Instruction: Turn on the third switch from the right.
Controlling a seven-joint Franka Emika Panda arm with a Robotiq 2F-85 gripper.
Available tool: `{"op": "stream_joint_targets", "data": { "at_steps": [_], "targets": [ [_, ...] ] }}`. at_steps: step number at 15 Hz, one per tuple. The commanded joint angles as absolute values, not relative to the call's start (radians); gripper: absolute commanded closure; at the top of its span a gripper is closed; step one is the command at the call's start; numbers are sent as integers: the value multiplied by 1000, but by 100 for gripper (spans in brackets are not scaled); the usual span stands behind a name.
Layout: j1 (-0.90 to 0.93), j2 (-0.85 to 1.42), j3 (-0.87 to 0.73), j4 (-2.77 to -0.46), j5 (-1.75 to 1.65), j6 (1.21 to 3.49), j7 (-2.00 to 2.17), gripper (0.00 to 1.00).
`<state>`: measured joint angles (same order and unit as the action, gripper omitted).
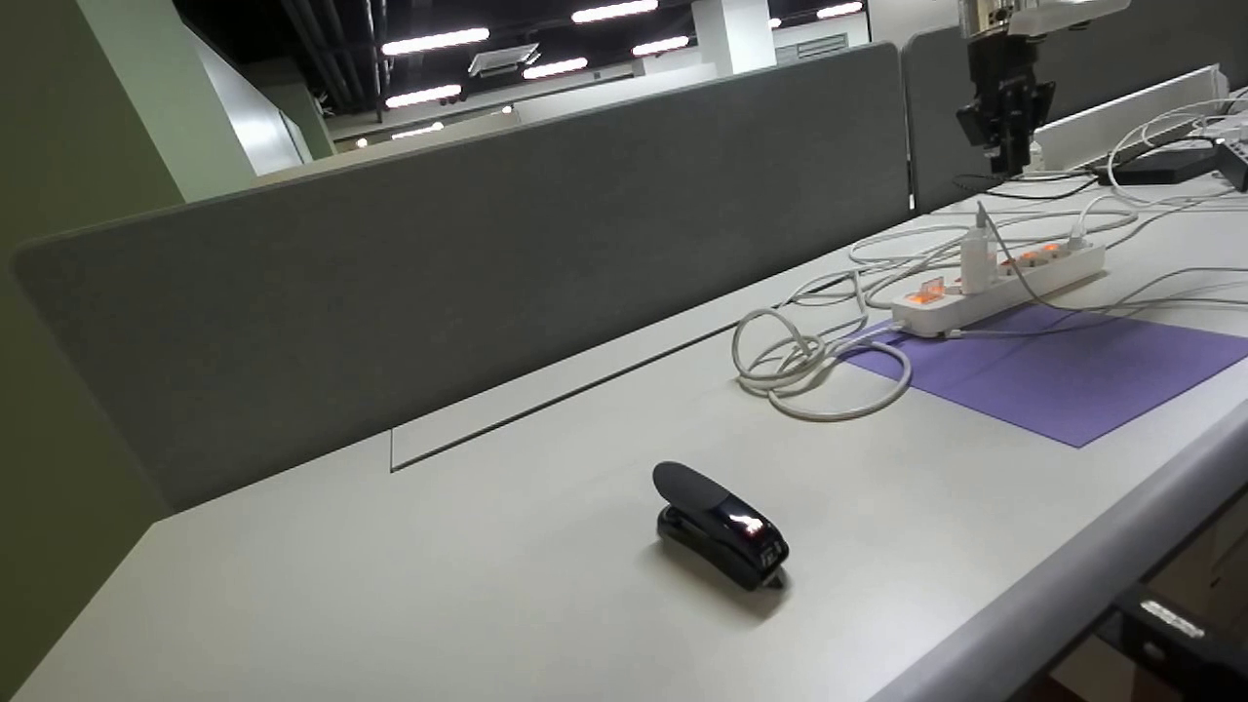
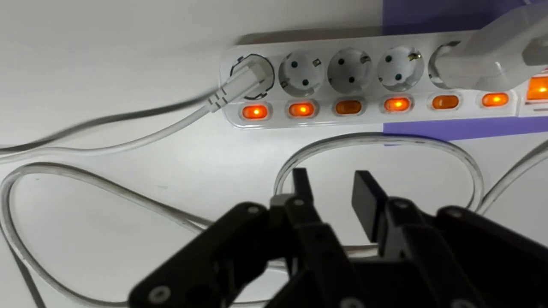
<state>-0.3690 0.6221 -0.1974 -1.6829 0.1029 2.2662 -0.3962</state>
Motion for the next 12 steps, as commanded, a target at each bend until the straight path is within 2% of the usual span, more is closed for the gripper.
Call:
{"op": "stream_joint_targets", "data": {
  "at_steps": [1, 3, 12],
  "targets": [
    [-396, 682, -153, -1642, 104, 2266, -377, 95],
    [-398, 699, -139, -1646, 106, 2265, -376, 100],
    [-394, 709, -130, -1683, 90, 2284, -385, 100]
  ]
}}
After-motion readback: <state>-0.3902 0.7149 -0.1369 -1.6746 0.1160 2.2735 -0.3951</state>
